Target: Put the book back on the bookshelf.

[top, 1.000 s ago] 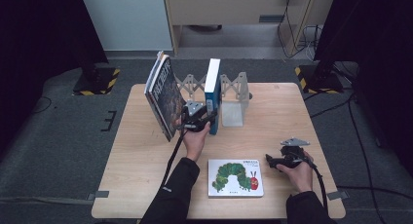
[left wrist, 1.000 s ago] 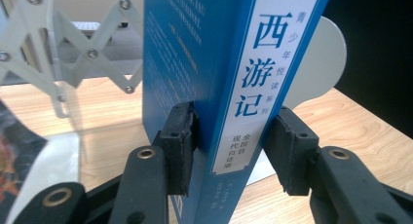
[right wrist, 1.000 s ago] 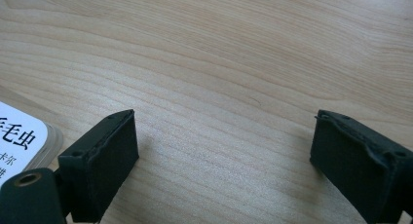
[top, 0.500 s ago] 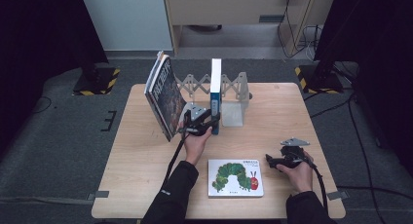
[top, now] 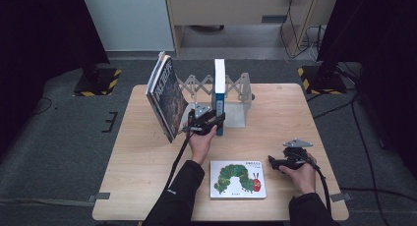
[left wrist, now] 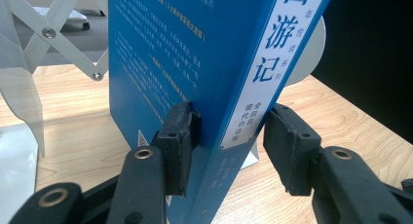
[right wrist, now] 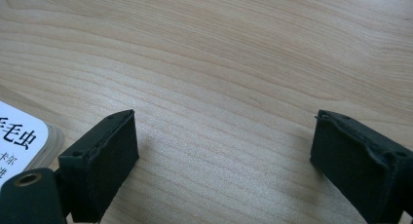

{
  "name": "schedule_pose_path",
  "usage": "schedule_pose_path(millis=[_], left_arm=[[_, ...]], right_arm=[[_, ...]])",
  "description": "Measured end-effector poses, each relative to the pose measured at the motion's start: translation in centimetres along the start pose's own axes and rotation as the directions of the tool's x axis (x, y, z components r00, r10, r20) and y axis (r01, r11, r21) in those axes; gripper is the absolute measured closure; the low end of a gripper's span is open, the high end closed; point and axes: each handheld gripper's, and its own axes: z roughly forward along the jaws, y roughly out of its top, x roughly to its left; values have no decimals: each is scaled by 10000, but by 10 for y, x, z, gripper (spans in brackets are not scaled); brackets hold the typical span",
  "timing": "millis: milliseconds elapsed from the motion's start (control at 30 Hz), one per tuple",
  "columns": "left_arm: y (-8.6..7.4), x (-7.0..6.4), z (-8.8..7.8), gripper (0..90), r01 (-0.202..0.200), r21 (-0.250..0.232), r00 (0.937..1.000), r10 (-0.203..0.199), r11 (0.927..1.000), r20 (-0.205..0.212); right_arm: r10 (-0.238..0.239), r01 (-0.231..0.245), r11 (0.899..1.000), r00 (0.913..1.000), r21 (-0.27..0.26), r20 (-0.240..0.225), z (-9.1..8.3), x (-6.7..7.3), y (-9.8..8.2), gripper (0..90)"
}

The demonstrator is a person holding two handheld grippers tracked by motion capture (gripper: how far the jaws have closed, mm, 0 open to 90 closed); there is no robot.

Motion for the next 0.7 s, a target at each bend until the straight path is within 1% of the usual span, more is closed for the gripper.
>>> schedule_pose_path(millis=[67, 133, 233, 367, 400, 500, 700], left_arm=[[-1, 1, 0, 533, -96, -77, 10000, 96, 9999, 27], [-2, 2, -2, 532, -107, -140, 9999, 108, 9998, 101], [-3, 3, -4, 526, -227, -48, 9995, 228, 9997, 200], [-2, 2, -10, 492, -436, 38, 9981, 434, 9990, 436], [-1, 2, -13, 488, -572, 82, 9972, 567, 9983, 483], [0, 2, -20, 472, -625, 160, 9967, 616, 9979, 524], [5, 7, -41, 462, -860, 416, 9944, 832, 9954, 656]], right_arm=[[1, -1, 10000, 10000, 0, 3, 0, 0, 0, 101], [14, -14, 10000, 10000, -24, 1, 0, 0, 0, 101], [-11, 11, 10000, 10000, -56, 14, 0, 0, -1, 101], [0, 1, 9998, 10000, -179, 35, 0, 0, -2, 99], [13, -12, 9998, 10000, -186, 37, 0, 0, -2, 99], [36, -36, 9997, 10000, -225, 30, 0, 0, -3, 99], [13, -14, 9998, 10000, -198, -6, 1, 1, -2, 86]])
